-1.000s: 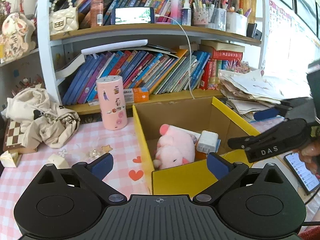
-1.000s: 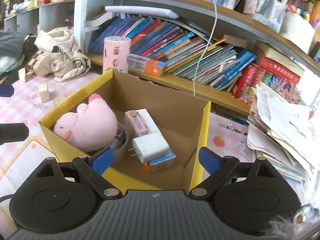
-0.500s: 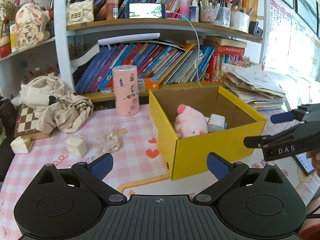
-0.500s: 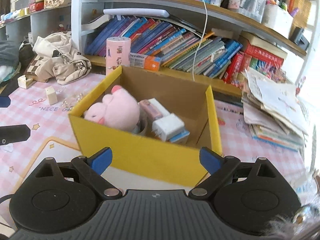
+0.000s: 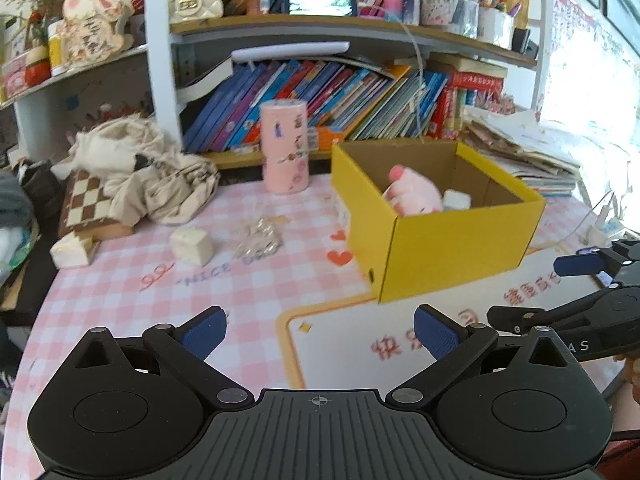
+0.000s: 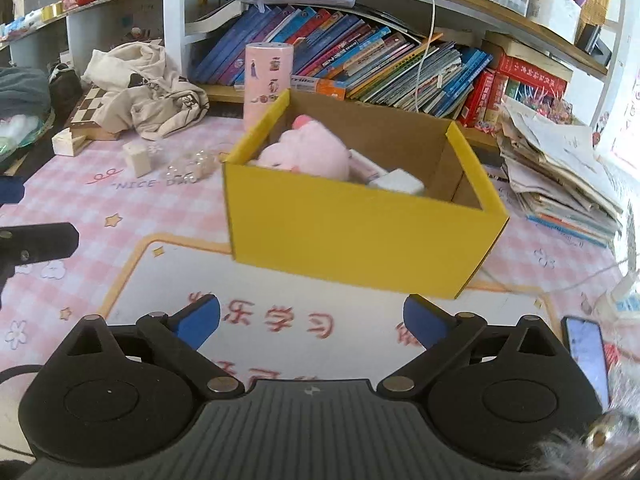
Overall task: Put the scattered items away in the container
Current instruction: 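Withdraw both tools up and away from the yellow box, then move the right tool toward the pearl bracelet while the left tool approaches the white cube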
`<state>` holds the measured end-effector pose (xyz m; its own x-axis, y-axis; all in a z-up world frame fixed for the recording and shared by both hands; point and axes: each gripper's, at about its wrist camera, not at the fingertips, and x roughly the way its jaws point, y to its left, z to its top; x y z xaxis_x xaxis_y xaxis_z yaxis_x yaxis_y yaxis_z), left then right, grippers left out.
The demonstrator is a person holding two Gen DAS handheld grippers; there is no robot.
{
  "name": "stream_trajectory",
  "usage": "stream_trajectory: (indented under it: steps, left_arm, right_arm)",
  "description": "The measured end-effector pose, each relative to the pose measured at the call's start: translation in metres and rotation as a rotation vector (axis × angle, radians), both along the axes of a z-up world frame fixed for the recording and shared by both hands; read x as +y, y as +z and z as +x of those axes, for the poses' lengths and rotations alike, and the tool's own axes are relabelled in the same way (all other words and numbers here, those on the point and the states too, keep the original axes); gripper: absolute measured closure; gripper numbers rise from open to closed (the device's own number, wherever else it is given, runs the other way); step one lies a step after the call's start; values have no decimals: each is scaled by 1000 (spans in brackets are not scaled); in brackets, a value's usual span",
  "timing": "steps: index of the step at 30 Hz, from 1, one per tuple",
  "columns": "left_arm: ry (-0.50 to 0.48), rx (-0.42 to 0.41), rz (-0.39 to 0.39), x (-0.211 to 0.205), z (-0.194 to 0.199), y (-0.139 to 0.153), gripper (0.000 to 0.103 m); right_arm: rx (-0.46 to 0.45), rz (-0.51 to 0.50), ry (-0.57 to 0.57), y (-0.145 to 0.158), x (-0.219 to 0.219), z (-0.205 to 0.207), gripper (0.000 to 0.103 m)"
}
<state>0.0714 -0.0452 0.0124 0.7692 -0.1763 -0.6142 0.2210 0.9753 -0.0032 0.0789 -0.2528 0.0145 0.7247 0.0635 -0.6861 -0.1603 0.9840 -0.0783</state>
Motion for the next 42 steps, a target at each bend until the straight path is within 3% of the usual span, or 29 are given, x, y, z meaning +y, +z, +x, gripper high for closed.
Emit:
stream_trajectory:
  steps: [18,42]
  left_arm:
    - [-5,60,13,34,-26,-13,2]
    - [143,134,-41,103,-43,-31,2]
  right_arm:
    - [60,-51,128,-17,75,-28,2]
    - [102,-88,273,-29,144,-36,2]
